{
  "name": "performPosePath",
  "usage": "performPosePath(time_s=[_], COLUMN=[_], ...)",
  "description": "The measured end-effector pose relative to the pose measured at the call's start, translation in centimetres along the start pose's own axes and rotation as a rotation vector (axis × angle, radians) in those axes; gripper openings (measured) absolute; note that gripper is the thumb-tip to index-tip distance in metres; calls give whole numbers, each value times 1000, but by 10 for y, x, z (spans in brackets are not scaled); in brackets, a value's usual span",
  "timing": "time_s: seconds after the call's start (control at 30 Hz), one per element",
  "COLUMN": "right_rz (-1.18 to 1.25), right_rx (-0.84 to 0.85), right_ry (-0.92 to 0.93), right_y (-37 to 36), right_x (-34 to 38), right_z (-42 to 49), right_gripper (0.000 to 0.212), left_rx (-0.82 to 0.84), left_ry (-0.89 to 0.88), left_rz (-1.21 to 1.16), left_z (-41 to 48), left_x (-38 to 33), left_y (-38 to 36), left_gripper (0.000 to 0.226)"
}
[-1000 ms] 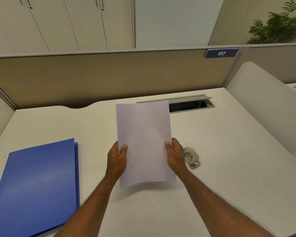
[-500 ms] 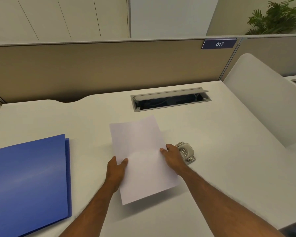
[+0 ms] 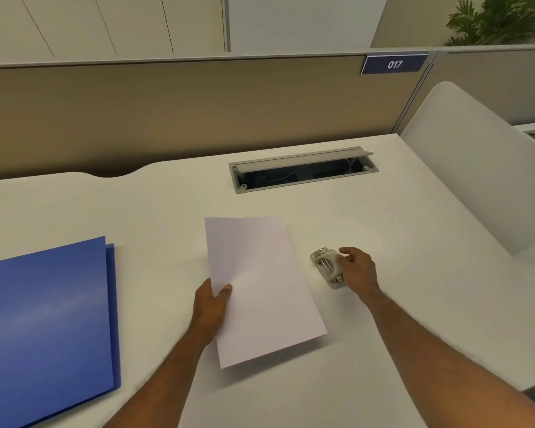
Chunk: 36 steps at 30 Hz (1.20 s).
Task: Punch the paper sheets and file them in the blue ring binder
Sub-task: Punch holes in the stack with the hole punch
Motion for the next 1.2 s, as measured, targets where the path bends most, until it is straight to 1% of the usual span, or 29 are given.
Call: performPosePath(time_s=[0.1,0.23,0.37,0.6,0.73,0.83,0.93,1.2], right_rz=[69,220,302,325,357,359,363,374], right_rx=[2,25,68,66,74,71,74,85], right_ry=[-22,-135,-169,-164,-172,-174,-168,-174], right_y=[-8,-17,-21,-21,-22,-22,-21,-21], right_x=[-4,-18,-18,-15,-16,-16,-14,-14], right_z=[-6,-9,-14,-17,-17,-18,-20,-20], right_gripper=[24,14,15,16,12,16,11,15], left_rx=[4,9,25,27,20,28,30,56], left_ry=[-12,-16,-7,-7,-10,-12,-27,-20], left_rz=[14,22,34,57,61,74,93,105], left_z=[0,1,0,-3,-5,-8,-9,-16], left_x=[-2,-1,1,3,2,1,1,1], left_y=[-2,-7,-11,-18,-23,-27,-30,-41], left_gripper=[34,35,35,37,37,36,37,39])
Point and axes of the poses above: each hand's wrist, its own z-axis towards the middle knuckle, its own y-axis out of the back of the hand, x = y × z, the point moved 5 cm from there along z, towards the middle knuckle, and after that the axes turned 11 degrees about -x, right-handed, at the moved point
